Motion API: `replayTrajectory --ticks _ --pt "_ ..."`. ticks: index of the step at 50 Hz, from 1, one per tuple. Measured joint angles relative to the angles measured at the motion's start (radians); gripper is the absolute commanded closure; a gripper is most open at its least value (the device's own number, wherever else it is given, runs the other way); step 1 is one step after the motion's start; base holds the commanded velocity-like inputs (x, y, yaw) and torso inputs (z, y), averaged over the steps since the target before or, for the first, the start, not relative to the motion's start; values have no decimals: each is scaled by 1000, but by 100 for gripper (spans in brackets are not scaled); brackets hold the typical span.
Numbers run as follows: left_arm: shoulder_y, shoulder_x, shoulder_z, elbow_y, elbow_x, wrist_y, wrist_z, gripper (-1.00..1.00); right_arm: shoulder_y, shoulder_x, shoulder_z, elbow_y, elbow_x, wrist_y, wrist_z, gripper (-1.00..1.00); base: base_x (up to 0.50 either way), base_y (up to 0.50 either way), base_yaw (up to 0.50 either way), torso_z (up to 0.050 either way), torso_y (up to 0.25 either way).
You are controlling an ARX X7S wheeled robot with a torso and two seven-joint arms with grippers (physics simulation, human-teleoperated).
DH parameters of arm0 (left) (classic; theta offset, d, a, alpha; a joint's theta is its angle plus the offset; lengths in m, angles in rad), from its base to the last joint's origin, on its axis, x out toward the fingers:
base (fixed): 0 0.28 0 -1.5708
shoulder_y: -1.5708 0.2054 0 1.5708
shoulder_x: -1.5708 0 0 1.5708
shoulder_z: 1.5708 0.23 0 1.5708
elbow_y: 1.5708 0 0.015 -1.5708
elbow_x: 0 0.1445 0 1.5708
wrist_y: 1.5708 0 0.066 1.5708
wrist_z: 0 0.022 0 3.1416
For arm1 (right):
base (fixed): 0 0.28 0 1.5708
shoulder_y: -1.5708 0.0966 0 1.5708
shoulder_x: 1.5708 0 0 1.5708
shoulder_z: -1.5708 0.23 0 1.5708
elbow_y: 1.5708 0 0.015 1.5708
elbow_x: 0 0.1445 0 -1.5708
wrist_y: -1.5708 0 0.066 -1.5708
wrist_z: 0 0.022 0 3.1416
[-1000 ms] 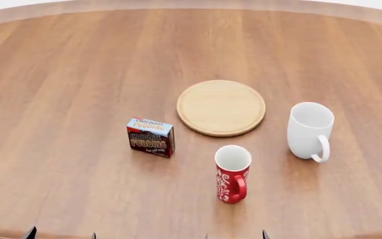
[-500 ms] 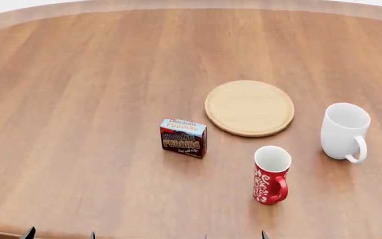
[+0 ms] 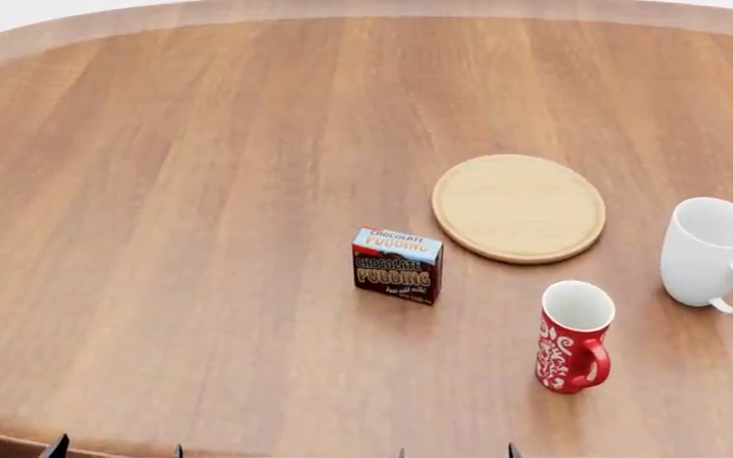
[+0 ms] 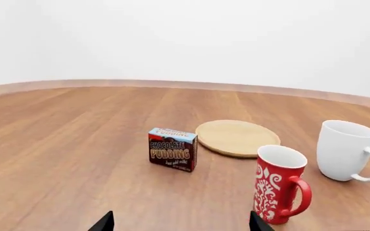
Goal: Put the chocolate pudding to the left of the plate.
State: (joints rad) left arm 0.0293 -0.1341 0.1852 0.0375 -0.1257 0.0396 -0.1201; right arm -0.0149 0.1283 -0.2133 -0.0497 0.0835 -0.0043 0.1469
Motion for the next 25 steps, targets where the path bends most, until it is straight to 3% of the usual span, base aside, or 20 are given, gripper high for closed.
replayTrajectory --ticks 19,25 --pt "134 -33 -20 289 98 32 -120 -100 -135 29 23 -298 -38 -48 86 -100 0 0 0 0 0" --pt "153 -40 -24 331 100 35 -136 -100 -149 36 22 -336 -33 -39 94 -100 187 0 0 0 0"
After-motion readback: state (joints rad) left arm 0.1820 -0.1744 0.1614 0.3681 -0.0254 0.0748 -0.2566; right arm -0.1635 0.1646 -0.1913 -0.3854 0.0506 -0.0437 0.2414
